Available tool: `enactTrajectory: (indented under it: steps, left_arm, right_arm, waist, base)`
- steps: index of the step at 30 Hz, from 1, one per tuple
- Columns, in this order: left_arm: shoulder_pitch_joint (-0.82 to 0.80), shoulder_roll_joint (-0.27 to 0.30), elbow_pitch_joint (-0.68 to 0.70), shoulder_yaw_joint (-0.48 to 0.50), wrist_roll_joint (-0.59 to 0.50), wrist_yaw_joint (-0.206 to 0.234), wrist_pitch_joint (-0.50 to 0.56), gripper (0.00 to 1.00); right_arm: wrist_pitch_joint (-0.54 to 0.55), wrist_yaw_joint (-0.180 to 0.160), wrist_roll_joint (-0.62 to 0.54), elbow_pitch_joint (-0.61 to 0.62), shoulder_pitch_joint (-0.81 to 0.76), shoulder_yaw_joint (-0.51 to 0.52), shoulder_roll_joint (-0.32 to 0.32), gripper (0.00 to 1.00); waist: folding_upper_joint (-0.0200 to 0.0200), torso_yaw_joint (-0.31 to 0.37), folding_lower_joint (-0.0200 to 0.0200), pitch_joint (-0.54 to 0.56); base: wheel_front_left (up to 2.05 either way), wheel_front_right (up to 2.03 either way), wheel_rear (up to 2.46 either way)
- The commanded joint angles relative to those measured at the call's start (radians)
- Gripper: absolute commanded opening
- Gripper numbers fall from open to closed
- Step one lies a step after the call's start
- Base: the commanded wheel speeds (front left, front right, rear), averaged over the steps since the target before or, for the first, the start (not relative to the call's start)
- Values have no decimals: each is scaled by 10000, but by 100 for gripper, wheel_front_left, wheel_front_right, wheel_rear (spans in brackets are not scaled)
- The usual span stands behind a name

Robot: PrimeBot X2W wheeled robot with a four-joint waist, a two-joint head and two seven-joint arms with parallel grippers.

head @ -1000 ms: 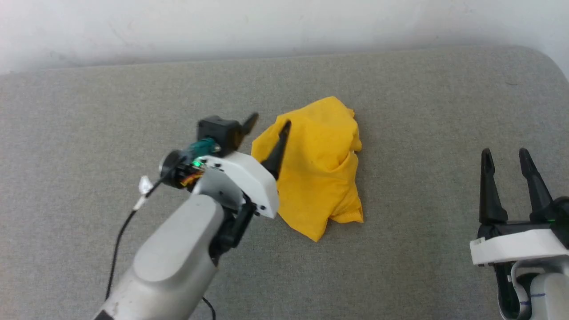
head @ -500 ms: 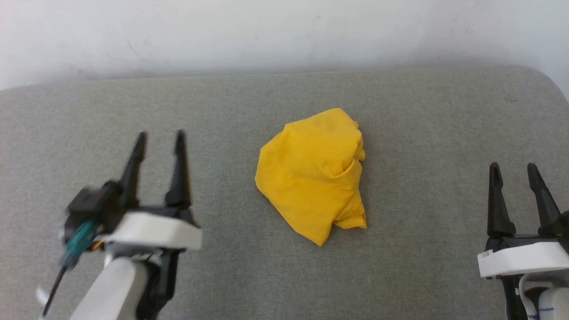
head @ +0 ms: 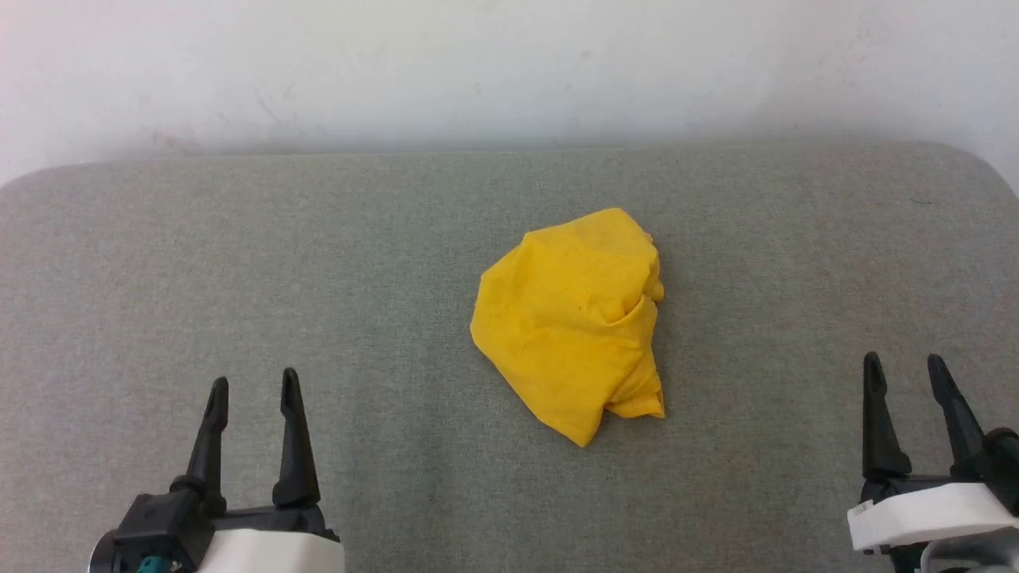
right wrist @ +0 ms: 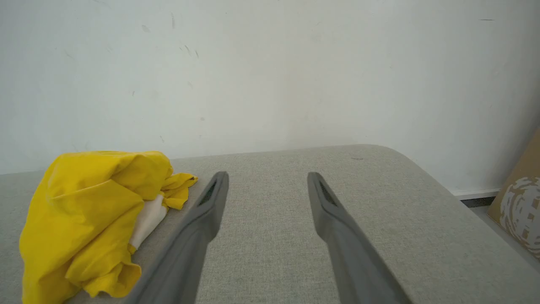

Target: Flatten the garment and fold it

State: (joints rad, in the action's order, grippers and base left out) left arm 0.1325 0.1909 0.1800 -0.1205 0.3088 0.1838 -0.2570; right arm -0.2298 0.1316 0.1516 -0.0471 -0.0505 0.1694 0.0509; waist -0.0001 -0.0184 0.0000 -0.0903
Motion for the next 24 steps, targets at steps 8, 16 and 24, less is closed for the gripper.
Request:
enactTrajectory:
  steps: [8,16,24]
  left_arm:
    - [38,-774,-366,701,-674,-922,-46,100]
    - [-239,-1177,-557,1078,-917,-1512,-47,100]
    - [-756,-1351,-691,1181,-1023,-1892,-47,100]
  right_arm:
    - [-74,-9,93,-122,-58,-227,-7,100]
    - [336,-9,-70,293,774,-852,-7,100]
    - [3246,-9,-57,498,2794,-1383,-7,100]
  waist:
    - [1,-96,0,32]
    - [1,-182,0,-327]
    - [1,-513,0,-1084]
  base:
    - [0,0,0]
    - [0,0,0]
    - [0,0,0]
